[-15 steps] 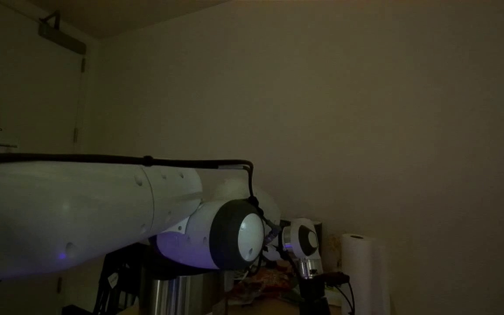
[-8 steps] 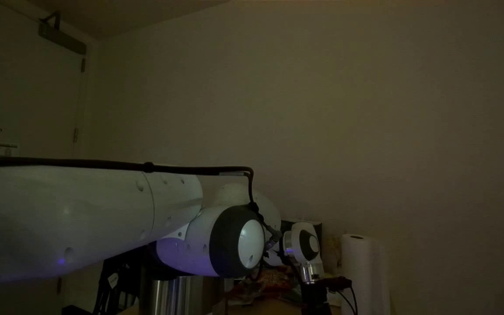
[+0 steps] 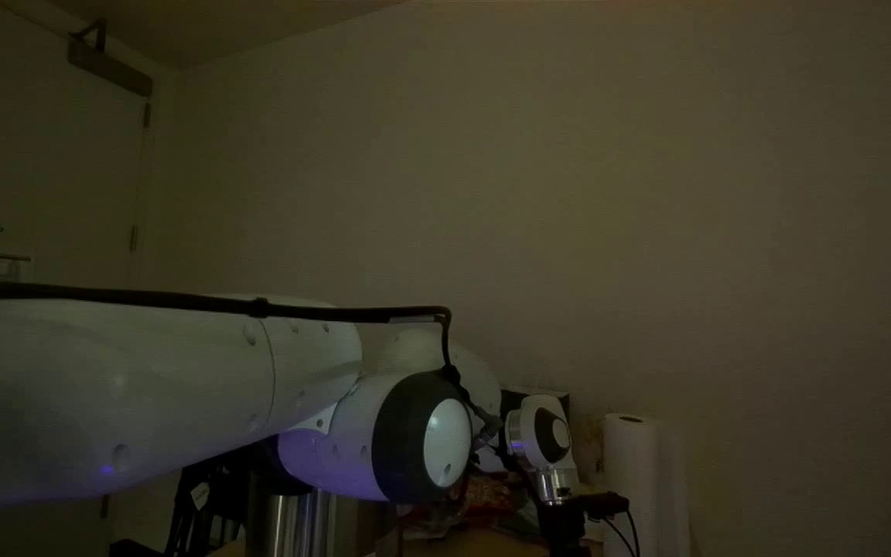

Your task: Put the cable across the object

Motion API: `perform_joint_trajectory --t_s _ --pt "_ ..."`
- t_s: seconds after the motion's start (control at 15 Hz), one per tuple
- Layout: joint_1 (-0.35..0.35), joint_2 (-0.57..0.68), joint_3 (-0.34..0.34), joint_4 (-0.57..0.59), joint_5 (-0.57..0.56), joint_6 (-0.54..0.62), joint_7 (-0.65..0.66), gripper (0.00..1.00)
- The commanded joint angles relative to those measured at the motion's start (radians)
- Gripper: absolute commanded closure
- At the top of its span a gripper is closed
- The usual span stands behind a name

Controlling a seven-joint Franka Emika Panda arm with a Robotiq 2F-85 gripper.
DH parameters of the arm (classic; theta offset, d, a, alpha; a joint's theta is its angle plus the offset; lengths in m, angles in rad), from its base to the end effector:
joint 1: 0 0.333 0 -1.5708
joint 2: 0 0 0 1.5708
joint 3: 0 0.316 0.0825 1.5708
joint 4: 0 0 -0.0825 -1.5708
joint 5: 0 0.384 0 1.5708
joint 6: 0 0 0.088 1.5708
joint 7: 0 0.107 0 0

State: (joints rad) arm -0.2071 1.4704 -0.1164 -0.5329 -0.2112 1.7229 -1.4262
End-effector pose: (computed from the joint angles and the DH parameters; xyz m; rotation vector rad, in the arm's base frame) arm 0.7330 -0.2136 0.0757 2.4804 1.7951 -0.6608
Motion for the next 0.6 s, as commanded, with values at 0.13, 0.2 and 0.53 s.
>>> perform_joint_trajectory --t_s 0.13,0.2,0.53 --pt "-0.039 0.0 0.028 -0.002 0.022 -0.013 -0.019 0.82" --pt "-0.045 -0.002 0.035 -0.001 0.028 -0.016 -0.022 0.89" --pt "-0.074 0.001 0.06 0.009 0.056 -0.037 -0.026 0.97"
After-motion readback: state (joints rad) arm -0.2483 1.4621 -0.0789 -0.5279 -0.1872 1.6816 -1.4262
